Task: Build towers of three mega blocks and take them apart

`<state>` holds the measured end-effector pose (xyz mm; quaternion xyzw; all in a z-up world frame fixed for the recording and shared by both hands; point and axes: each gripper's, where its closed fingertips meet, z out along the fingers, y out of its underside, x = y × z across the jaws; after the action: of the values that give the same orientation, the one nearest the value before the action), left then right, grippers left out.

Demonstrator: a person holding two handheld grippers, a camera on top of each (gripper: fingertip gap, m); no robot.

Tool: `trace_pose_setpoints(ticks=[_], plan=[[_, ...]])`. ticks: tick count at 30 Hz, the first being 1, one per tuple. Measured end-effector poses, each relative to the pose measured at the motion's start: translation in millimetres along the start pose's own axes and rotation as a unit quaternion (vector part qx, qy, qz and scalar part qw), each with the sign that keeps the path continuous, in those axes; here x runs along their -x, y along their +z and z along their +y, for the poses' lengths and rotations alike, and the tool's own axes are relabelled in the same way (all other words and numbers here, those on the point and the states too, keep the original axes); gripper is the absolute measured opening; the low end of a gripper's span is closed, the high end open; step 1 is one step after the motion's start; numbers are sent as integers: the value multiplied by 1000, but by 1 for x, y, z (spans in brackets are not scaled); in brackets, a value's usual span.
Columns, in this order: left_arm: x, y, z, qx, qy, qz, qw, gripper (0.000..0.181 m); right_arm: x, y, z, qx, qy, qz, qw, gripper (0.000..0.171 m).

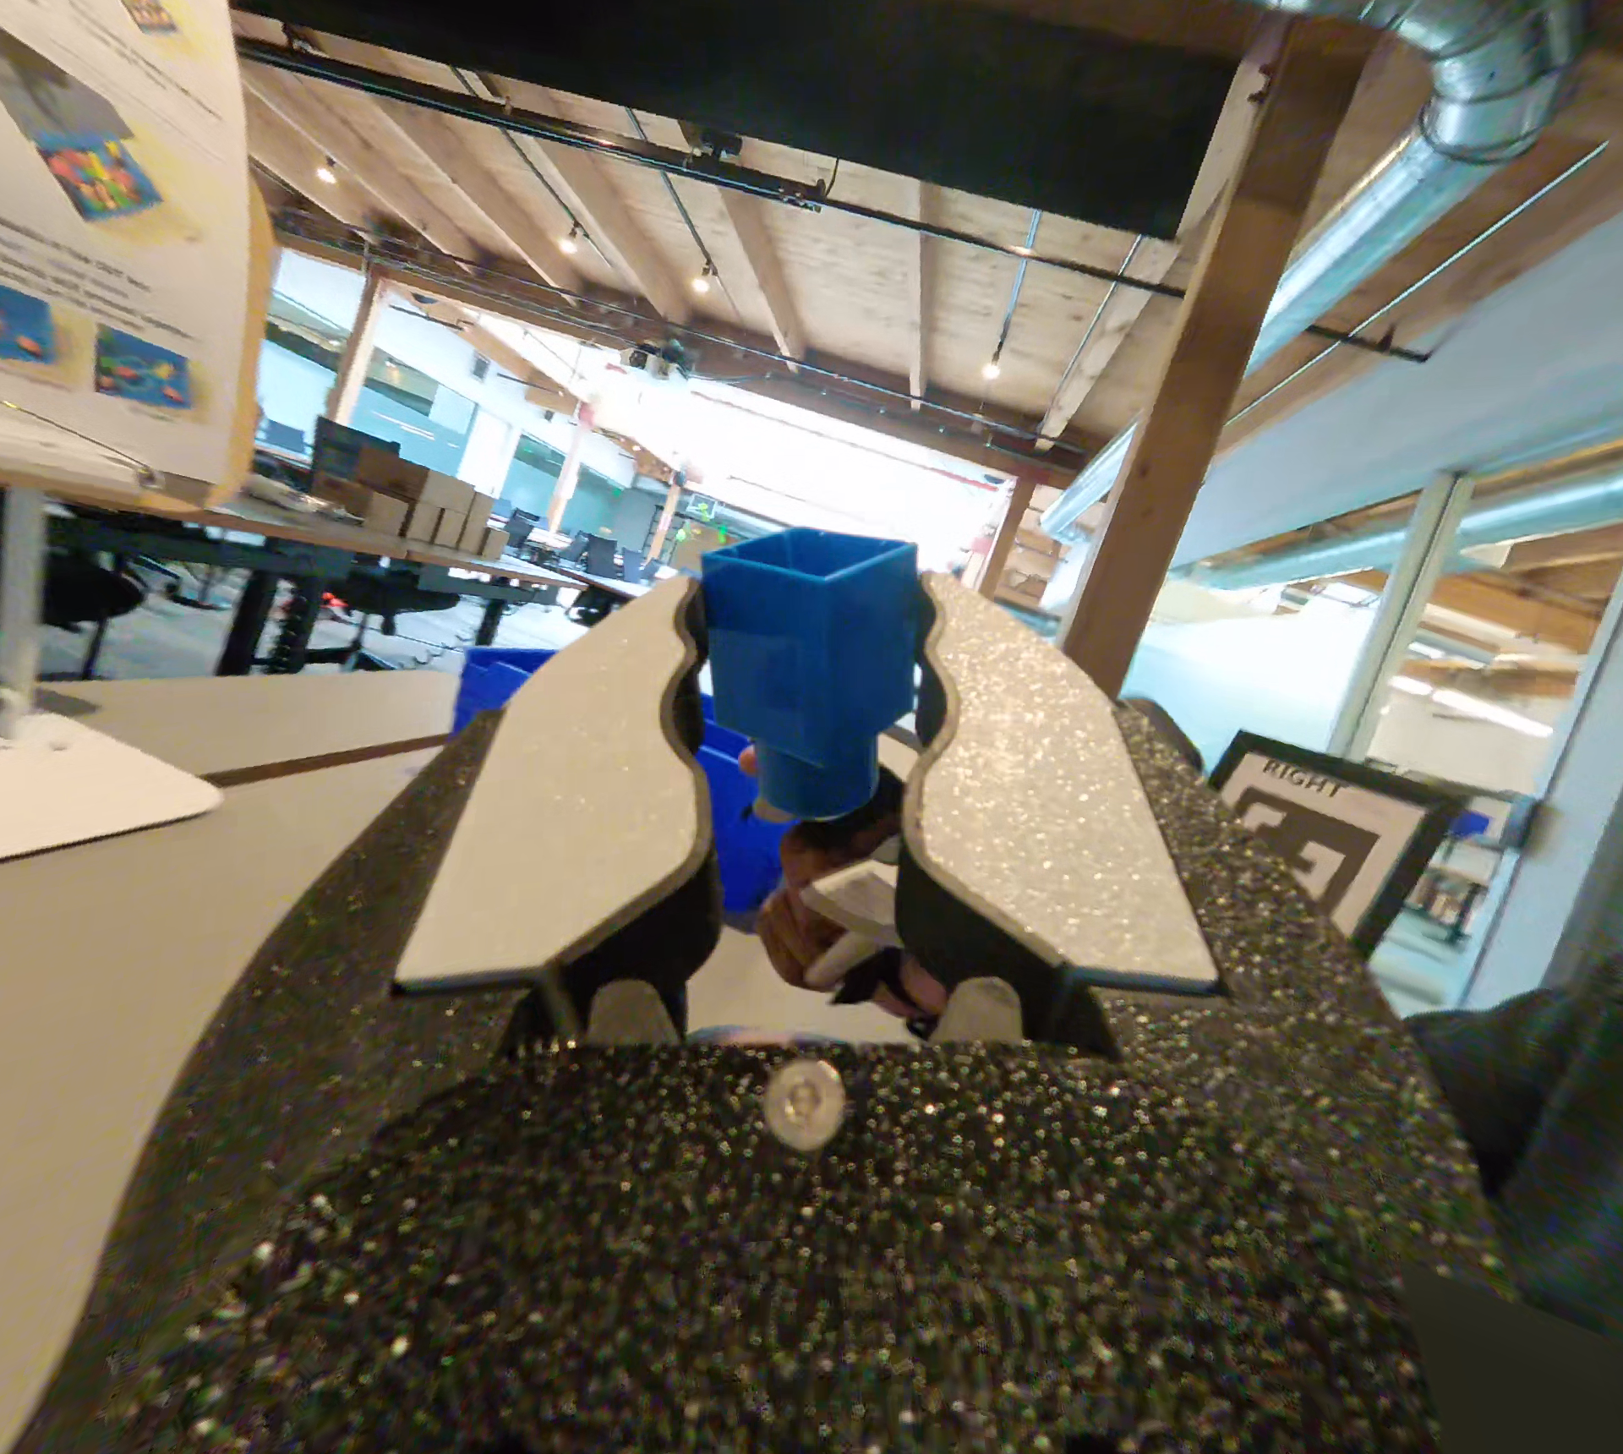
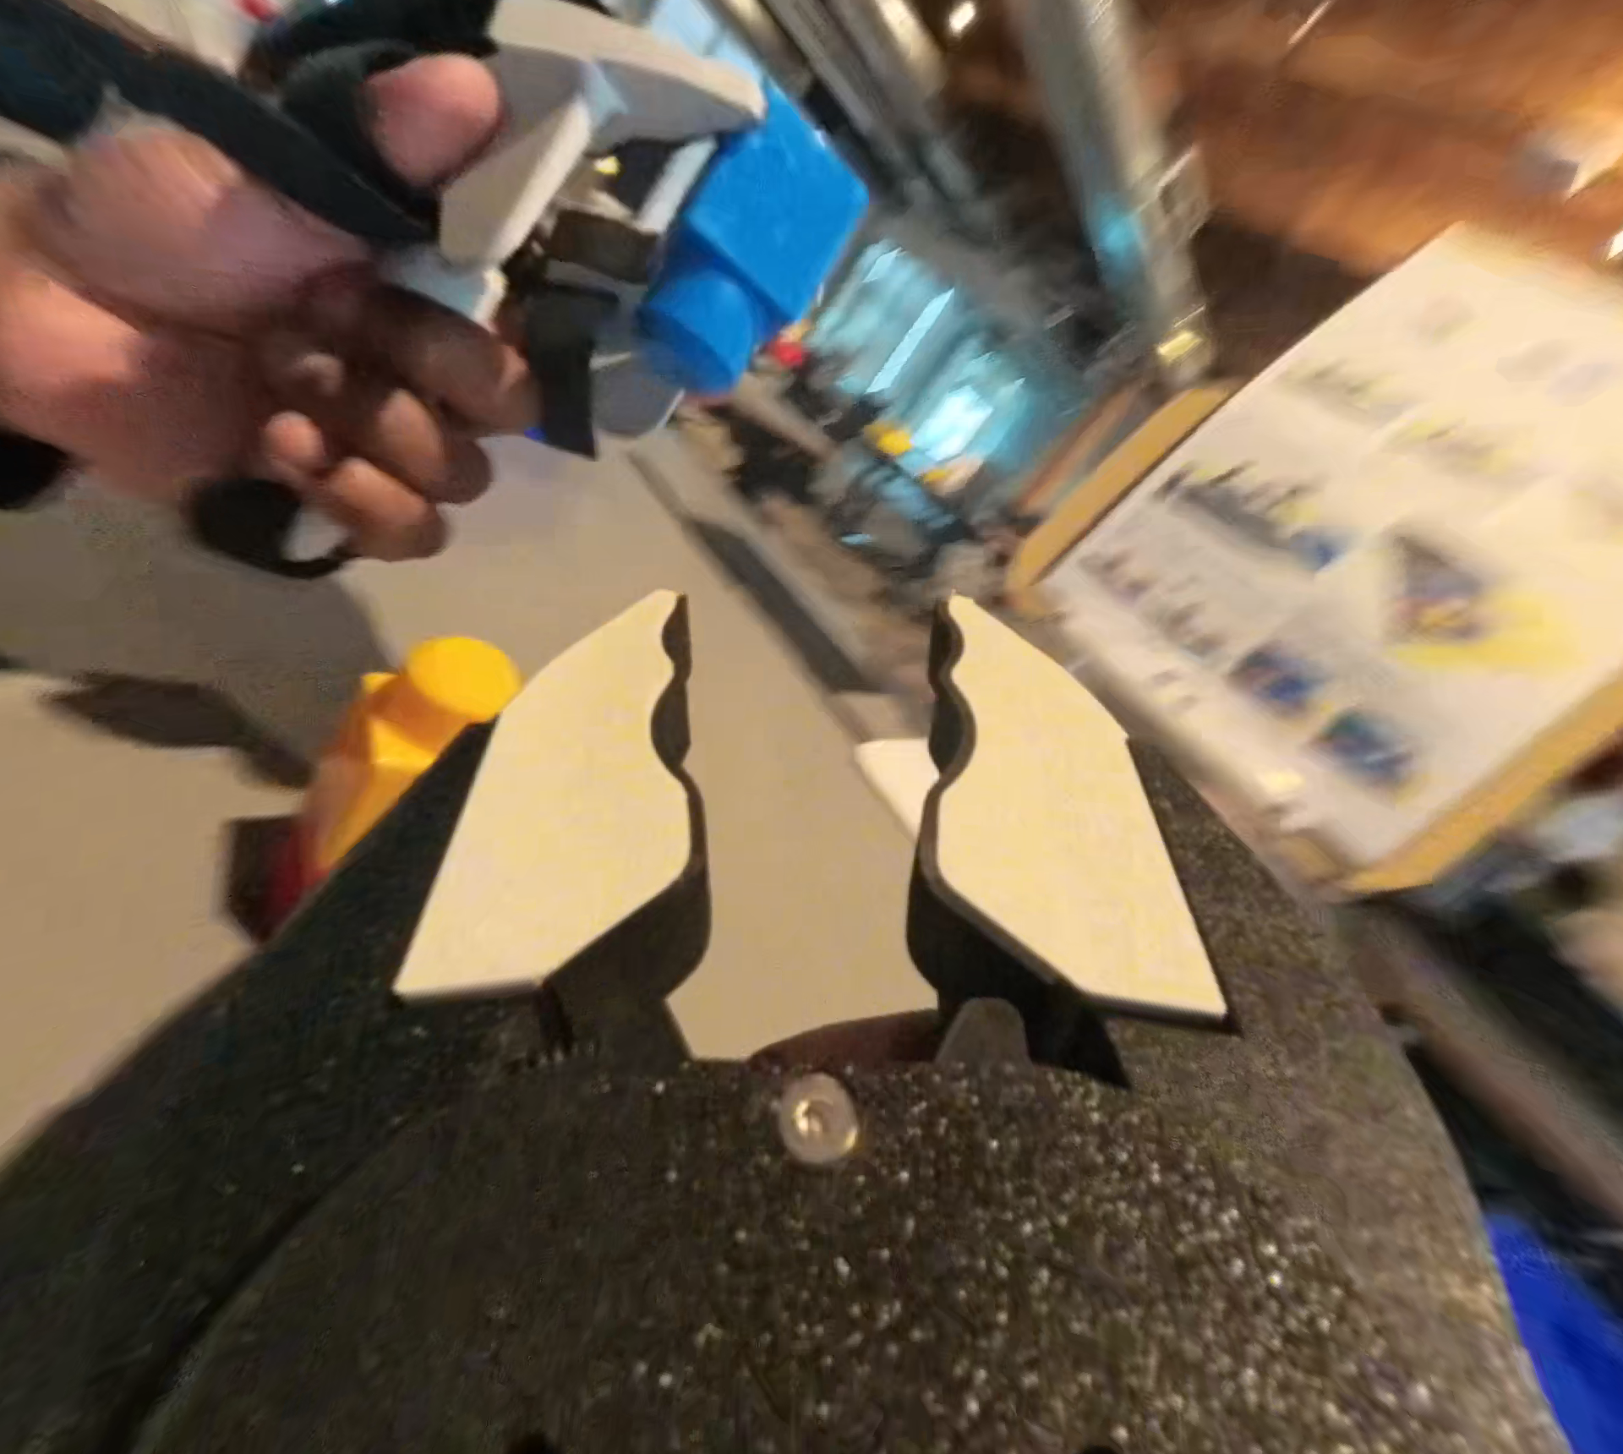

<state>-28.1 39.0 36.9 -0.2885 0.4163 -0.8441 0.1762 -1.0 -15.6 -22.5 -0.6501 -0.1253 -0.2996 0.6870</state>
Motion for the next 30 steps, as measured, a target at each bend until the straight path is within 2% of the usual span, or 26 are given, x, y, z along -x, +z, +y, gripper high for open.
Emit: trace_pose_setpoints(ticks=[2, 4, 6, 12, 16, 19, 22, 27, 30], plan=[[-10, 4, 3, -5, -40, 17, 999, 45, 1, 0, -17, -8, -134, 65, 989, 52], [-13, 7, 7, -8, -81, 22, 996, 44, 9, 2, -23, -4, -252, 100, 963, 52], [-15, 9, 12, -5, -109, 25, 994, 45, 15, 4, -25, -5, -317, 120, 941, 53], [-16, 16, 34, 36, -121, 14, 992, 44, 20, 8, -37, -22, -357, 164, 919, 60], [-22, 21, 43, 52, -127, 22, 990, 45, 25, 10, -47, -35, -390, 193, 900, 56], [-26, 23, 49, 67, -127, 25, 989, 45, 22, 8, -53, -37, -390, 216, 894, 44], [-28, 22, 50, 89, -110, 29, 990, 45, 20, 4, -55, -44, -369, 200, 907, 37], [-23, 15, 52, 150, 22, 0, 988, 43, 15, -1, -53, -48, -266, 130, 954, 36], [-19, 9, 43, 166, 130, -25, 977, 44, 18, 1, -44, -38, -165, 55, 984, 36]])
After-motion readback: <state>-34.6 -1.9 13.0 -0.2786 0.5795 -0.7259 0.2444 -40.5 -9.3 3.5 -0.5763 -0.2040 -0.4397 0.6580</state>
